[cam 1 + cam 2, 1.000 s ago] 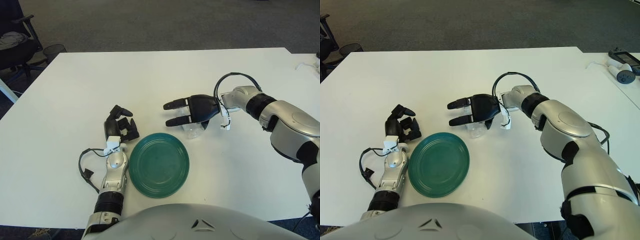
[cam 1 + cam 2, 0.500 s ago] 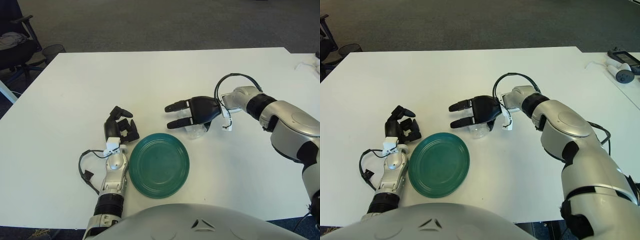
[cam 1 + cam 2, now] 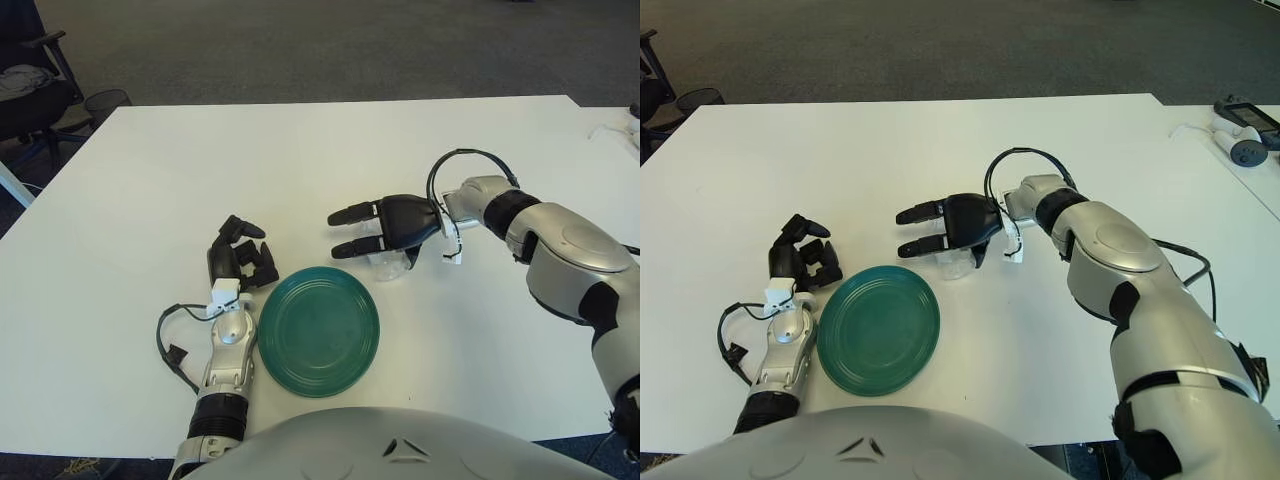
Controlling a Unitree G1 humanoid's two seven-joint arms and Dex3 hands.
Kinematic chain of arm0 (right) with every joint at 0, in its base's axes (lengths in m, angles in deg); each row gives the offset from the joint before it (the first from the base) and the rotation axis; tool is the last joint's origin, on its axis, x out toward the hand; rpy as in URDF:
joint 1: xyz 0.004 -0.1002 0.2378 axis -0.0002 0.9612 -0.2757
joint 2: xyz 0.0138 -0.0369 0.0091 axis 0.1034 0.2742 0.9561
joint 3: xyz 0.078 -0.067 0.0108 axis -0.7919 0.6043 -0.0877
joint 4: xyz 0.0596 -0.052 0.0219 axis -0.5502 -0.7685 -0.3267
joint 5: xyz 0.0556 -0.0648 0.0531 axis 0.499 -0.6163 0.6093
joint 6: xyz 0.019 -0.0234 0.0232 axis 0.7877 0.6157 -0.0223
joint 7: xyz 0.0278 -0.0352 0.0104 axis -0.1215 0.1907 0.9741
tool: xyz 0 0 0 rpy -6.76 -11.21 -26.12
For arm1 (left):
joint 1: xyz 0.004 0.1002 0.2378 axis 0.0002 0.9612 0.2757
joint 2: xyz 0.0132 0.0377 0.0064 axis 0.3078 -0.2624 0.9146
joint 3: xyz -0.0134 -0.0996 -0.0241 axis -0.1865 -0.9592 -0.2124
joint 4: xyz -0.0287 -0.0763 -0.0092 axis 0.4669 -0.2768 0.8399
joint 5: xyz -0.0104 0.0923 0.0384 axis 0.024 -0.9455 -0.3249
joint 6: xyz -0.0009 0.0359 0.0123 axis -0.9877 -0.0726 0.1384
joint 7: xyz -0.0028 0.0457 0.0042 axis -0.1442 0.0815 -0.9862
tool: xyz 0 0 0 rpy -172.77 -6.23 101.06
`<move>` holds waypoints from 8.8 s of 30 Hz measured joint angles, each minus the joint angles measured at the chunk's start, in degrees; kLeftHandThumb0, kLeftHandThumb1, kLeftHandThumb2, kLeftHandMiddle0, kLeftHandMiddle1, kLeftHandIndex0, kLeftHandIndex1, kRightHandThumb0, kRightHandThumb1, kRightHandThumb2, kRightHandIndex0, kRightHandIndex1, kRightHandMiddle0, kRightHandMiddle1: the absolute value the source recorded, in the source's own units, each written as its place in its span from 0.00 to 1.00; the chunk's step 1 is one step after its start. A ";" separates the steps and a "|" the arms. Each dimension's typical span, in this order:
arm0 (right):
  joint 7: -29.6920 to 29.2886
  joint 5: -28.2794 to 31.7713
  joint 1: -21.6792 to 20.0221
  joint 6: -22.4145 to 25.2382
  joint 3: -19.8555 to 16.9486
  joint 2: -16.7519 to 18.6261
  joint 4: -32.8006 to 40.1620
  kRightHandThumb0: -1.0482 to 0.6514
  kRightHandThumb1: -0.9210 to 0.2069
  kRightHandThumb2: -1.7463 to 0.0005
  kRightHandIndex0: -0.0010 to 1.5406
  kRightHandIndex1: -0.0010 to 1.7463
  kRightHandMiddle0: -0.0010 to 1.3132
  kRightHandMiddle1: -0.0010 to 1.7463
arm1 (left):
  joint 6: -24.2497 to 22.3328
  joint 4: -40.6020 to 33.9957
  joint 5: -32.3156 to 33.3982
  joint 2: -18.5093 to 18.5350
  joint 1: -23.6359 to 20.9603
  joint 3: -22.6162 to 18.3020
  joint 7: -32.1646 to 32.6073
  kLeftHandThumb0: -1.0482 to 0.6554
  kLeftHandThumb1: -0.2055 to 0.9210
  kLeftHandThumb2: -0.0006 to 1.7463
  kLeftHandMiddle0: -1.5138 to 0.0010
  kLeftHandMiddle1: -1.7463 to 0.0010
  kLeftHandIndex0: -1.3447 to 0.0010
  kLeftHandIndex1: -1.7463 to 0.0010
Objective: Put the bottle into the plate.
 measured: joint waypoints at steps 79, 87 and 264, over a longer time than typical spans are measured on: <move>12.07 9.82 2.85 -0.70 -3.32 -0.11 0.25 0.62 0.84 0.07 0.59 0.86 0.53 1.00 | -1.84 -6.73 -0.65 -1.04 5.91 1.85 0.33 0.27 0.22 0.95 0.11 0.00 0.38 0.00; 19.98 13.83 4.36 -1.48 -7.56 -0.48 0.95 0.62 0.87 0.04 0.60 0.88 0.54 1.00 | -2.08 -7.05 -0.42 -1.05 6.05 1.85 0.30 0.27 0.22 0.94 0.11 0.00 0.38 0.00; 62.02 39.11 28.92 -24.34 -50.61 5.87 43.74 0.20 0.12 0.62 0.05 0.36 0.01 0.55 | 1.89 -0.55 2.88 -1.02 1.07 0.58 -1.03 0.30 0.31 0.87 0.14 0.00 0.44 0.00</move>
